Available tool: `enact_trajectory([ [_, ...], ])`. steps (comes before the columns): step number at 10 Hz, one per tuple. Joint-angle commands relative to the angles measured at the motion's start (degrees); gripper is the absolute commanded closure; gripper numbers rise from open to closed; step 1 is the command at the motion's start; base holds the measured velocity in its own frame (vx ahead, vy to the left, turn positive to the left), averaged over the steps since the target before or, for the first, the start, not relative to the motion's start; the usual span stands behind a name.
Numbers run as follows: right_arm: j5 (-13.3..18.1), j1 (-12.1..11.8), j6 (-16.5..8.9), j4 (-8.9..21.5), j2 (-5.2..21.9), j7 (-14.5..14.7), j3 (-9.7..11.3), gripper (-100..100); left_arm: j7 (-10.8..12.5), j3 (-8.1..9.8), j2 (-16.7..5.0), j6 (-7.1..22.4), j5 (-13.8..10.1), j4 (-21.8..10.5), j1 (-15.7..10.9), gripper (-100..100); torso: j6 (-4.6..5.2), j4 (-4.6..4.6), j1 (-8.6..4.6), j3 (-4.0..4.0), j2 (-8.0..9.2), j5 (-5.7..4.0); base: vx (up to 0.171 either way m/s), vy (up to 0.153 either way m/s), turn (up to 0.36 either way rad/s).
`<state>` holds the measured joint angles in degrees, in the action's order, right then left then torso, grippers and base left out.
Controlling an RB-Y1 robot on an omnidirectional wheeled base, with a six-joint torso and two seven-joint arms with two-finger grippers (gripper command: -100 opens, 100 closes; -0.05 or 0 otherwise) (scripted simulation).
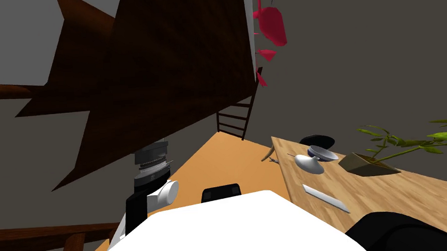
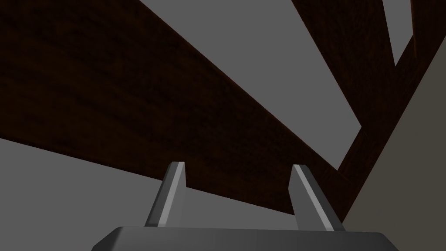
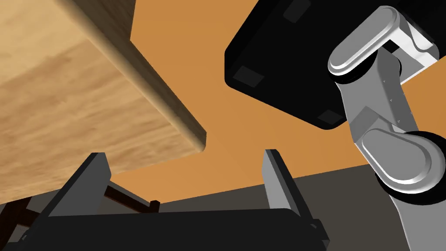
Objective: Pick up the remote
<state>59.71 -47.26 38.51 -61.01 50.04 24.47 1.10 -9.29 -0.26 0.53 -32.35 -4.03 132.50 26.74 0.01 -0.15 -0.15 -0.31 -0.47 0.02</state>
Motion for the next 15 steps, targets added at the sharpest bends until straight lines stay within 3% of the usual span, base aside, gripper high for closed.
enact_trajectory([
  [1,0.79,0.68,0.72,2.86,0.49,1.01,-0.08,-100,0.0,0.0,0.0,0.0,0.0,0.0,0.0,0,0.0,0.0,0.0,0.0,0.0,0.0,0.102,-0.069,0.098],
  [5,2.37,1.51,1.5,6.83,1.59,2.19,-0.08,-100,0.0,0.0,0.0,0.0,0.0,0.0,0.0,0,0.06,0.0,0.06,0.05,0.11,0.0,0.045,-0.043,0.051],
  [8,5.08,3.33,3.03,12.98,3.35,4.48,-0.11,-100,0.0,0.0,0.0,0.0,0.0,0.0,0.0,0,0.06,0.01,0.03,0.07,0.16,-0.01,0.057,-0.076,0.111],
  [9,5.08,3.33,3.03,13.08,3.35,4.48,-0.11,-100,0.0,0.0,0.0,0.0,0.0,0.0,0.0,0,0.03,-0.01,-0.06,0.01,0.04,-0.01,0.077,-0.085,0.067],
  [12,7.18,5.33,4.5,18.02,4.46,6.61,-0.15,-100,0.0,0.0,0.0,0.0,0.0,0.0,0.0,0,0.06,-0.01,-0.01,0.02,0.07,-0.02,0.064,-0.085,0.083],
  [15,8.0,6.37,5.19,21.02,4.75,7.59,-0.13,-100,0.0,0.01,0.0,0.0,0.0,0.0,0.0,0,0.04,0.0,-0.13,0.04,0.1,-0.04,0.046,-0.099,0.071],
])
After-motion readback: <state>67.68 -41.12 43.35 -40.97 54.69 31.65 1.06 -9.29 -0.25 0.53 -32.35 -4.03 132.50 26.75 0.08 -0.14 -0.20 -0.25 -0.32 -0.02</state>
